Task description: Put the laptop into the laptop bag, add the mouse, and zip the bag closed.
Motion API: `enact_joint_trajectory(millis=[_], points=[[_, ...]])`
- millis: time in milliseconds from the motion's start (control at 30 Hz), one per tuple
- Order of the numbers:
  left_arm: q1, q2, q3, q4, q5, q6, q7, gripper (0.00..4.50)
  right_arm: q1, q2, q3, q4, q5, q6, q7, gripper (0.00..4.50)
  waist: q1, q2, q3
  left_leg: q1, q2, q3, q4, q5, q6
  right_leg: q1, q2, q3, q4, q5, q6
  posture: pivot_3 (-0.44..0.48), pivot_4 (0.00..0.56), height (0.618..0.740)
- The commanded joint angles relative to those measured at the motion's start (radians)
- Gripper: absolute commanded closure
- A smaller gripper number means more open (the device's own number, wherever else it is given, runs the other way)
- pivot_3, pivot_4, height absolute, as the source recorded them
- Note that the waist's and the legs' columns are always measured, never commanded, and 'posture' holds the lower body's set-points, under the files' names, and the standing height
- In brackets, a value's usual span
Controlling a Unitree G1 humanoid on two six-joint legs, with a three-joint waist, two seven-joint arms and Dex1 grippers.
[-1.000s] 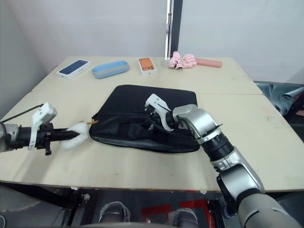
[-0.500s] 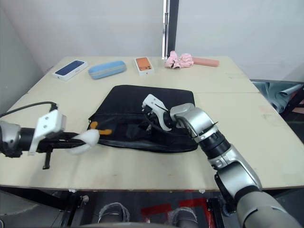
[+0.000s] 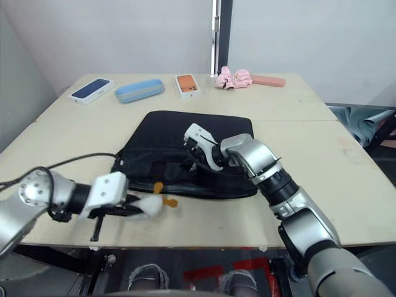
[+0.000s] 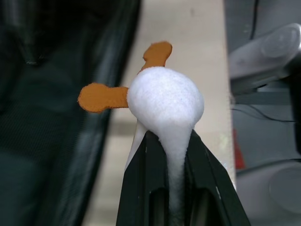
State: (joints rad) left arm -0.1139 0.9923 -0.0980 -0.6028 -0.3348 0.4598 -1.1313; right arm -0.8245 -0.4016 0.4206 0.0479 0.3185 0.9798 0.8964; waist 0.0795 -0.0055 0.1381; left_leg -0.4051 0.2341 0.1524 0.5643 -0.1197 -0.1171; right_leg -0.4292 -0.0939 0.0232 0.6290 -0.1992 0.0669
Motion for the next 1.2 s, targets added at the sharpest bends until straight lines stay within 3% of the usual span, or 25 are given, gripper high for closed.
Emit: enact_joint_trajectory(millis=[33, 200, 600, 833, 967, 1067, 1200], points=[[-0.075, -0.038, -0.061, -0.017, 0.026, -0.010, 0.012, 4.48, -0.010, -0.008, 0.022, 0.010, -0.020, 0.014, 0.008, 4.50, 0.002, 0.000, 0.000, 0.000, 0.000, 0.000, 0.001, 0.000, 0.000, 0.000, 0.000, 0.000, 0.001, 0.000, 0.000, 0.000, 0.150, 0.740], [-0.187, -0.142, -0.159, 0.045, 0.054, -0.010, 0.023, 4.48, -0.022, -0.009, 0.028, 0.013, -0.023, 0.022, 0.023, 4.50, 0.002, 0.000, 0.000, 0.000, 0.000, 0.000, 0.003, 0.000, 0.000, 0.000, 0.000, 0.001, 0.003, 0.000, 0.000, 0.000, 0.150, 0.740], [-0.300, -0.338, -0.343, 0.273, 0.236, -0.364, -0.025, 4.48, -0.043, -0.021, 0.028, 0.018, -0.024, 0.036, 0.050, 4.50, 0.012, 0.000, 0.000, 0.000, 0.000, 0.000, 0.005, 0.000, 0.001, 0.001, 0.000, 0.001, 0.003, 0.000, 0.000, 0.000, 0.150, 0.740], [-0.306, -0.358, -0.347, 0.313, 0.258, -0.413, -0.038, 4.48, -0.044, -0.020, 0.027, 0.021, -0.025, 0.036, 0.053, 4.50, 0.012, 0.000, 0.000, 0.000, 0.000, 0.000, 0.006, 0.000, 0.001, 0.000, 0.000, 0.001, 0.004, 0.000, 0.000, 0.000, 0.150, 0.740], [-0.356, -0.430, -0.362, 0.371, 0.196, -0.457, -0.104, 4.48, -0.046, -0.012, 0.023, 0.022, -0.024, 0.038, 0.046, 4.50, 0.015, 0.000, 0.000, 0.000, 0.000, 0.000, 0.007, 0.000, 0.001, 0.001, -0.001, 0.001, 0.006, 0.000, 0.000, 0.000, 0.150, 0.740], [-0.344, -0.416, -0.338, 0.356, 0.181, -0.393, -0.112, 4.48, -0.041, -0.011, 0.020, 0.014, -0.023, 0.041, 0.041, 4.50, 0.013, 0.000, 0.000, 0.000, 0.000, 0.000, 0.009, 0.000, 0.001, 0.000, -0.001, 0.002, 0.007, 0.000, 0.000, 0.000, 0.150, 0.740], [-0.327, -0.371, -0.306, 0.313, 0.128, -0.223, -0.117, 3.02, -0.038, -0.012, 0.015, 0.013, -0.022, 0.043, 0.037, 4.50, 0.012, 0.000, 0.000, 0.000, 0.000, 0.000, 0.009, 0.000, 0.001, 0.000, 0.000, 0.002, 0.009, 0.000, 0.000, 0.000, 0.150, 0.740]])
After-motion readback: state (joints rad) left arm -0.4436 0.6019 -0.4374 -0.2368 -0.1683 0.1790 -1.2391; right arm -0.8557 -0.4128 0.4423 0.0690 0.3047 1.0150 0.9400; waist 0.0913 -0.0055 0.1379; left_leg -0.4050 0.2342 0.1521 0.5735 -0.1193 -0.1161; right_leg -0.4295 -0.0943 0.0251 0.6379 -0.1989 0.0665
